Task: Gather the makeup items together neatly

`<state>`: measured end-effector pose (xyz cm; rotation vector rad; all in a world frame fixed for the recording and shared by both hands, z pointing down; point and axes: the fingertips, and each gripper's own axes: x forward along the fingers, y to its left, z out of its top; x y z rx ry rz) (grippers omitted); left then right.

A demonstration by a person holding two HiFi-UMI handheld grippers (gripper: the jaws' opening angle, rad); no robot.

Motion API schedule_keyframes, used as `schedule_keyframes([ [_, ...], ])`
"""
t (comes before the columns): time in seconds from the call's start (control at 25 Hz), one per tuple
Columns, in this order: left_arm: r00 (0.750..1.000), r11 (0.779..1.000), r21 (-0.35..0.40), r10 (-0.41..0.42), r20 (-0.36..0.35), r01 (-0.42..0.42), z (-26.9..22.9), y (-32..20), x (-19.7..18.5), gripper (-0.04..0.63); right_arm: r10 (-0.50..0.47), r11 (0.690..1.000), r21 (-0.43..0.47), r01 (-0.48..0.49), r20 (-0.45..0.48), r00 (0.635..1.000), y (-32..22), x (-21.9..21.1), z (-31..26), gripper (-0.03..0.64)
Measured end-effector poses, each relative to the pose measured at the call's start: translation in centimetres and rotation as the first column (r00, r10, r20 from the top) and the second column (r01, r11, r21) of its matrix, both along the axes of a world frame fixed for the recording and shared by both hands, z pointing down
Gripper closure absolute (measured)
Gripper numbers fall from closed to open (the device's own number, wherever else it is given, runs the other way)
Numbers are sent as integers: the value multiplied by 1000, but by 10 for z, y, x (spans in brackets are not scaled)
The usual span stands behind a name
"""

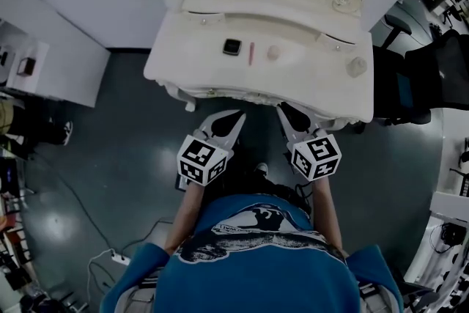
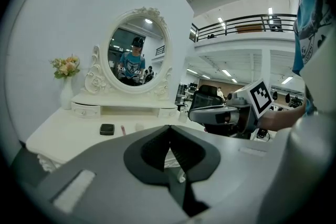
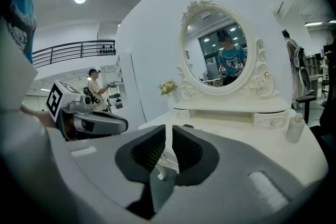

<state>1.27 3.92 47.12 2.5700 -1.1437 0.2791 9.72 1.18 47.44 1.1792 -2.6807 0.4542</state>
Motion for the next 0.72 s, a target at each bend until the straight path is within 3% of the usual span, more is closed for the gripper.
schedule_keyframes([
  [0.72, 1000, 1000, 28, -5, -7, 5, 1, 49, 31, 583, -63, 996, 56, 63, -1, 998, 43, 11, -6, 615],
])
